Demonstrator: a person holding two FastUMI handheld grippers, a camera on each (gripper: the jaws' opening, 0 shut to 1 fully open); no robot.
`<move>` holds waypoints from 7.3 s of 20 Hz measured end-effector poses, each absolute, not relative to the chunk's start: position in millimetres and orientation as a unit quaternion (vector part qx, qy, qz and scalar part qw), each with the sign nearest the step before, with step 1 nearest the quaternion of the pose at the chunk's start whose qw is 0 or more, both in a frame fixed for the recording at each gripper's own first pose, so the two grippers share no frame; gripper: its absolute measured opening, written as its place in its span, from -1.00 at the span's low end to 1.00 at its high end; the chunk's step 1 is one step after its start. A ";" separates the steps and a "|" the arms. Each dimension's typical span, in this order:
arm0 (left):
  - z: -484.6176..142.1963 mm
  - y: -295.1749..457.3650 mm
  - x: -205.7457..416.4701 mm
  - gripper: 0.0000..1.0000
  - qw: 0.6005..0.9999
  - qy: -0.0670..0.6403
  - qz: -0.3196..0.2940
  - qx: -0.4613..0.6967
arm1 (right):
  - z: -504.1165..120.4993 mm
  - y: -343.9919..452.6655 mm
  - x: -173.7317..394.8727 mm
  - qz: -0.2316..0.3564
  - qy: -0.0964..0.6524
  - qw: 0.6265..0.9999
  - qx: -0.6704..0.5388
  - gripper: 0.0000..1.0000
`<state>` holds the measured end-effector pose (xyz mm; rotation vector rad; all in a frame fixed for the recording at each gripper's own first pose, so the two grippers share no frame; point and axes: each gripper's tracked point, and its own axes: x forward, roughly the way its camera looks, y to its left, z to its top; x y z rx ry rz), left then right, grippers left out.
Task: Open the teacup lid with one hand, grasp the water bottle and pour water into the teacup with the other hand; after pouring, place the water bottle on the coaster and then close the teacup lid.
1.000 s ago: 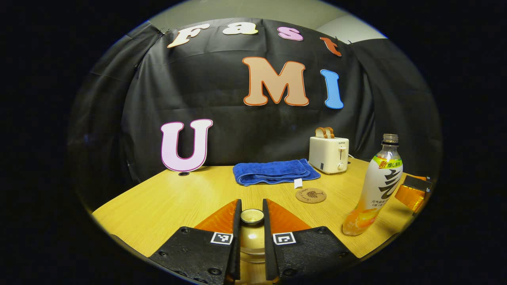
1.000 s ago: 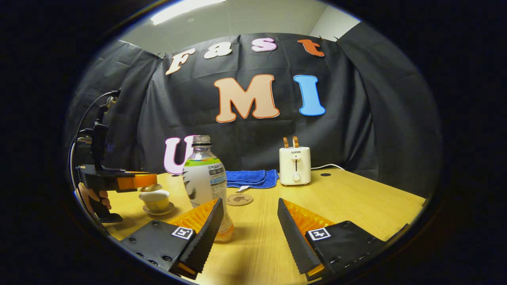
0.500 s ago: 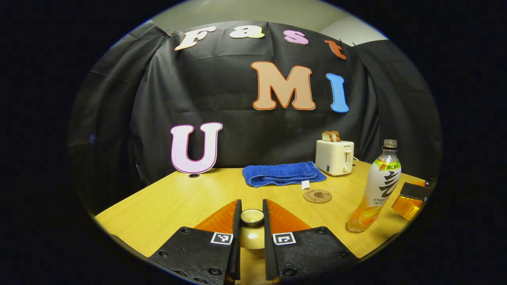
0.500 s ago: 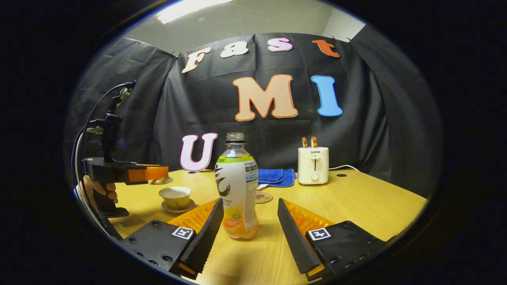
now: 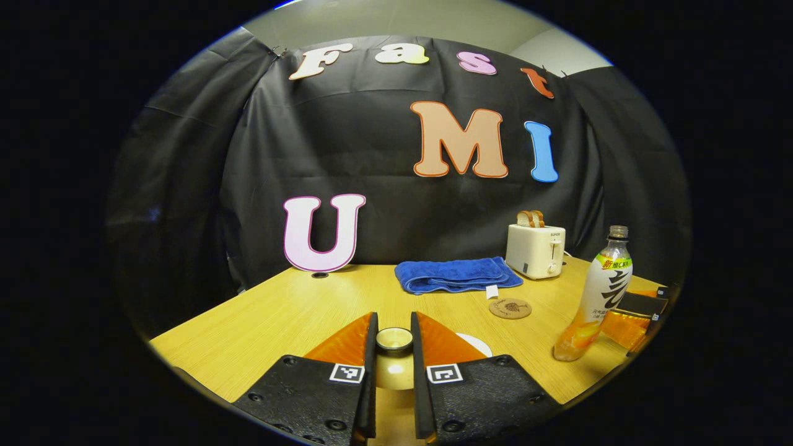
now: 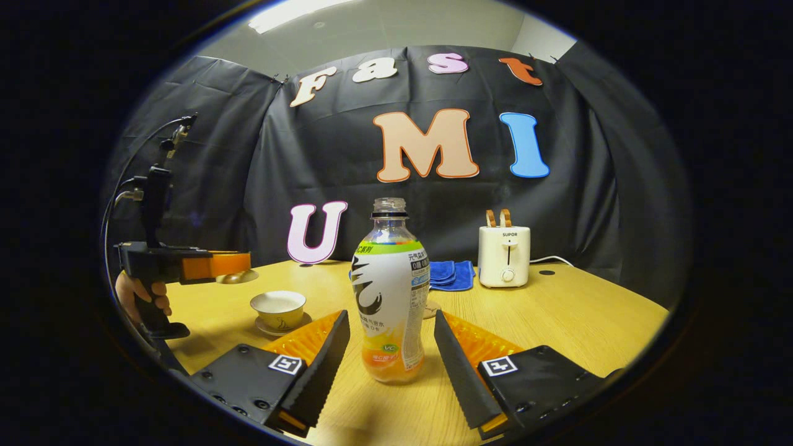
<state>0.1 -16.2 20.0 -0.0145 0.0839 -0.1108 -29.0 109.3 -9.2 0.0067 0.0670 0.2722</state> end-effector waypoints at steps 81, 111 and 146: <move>57.3 84.7 -13.0 -0.56 0.998 0.008 -0.001 -0.056 | -37.3 204.1 45.1 0.129 -0.096 0.654 -0.739 0.34; 61.4 80.3 -15.3 -0.56 0.998 0.007 -0.008 -0.059 | -16.9 216.7 44.3 0.097 -0.162 0.510 -0.839 0.32; 62.2 80.6 -16.1 -0.56 0.998 0.005 -0.006 -0.057 | -53.3 192.2 43.0 0.157 0.030 0.814 -0.559 0.31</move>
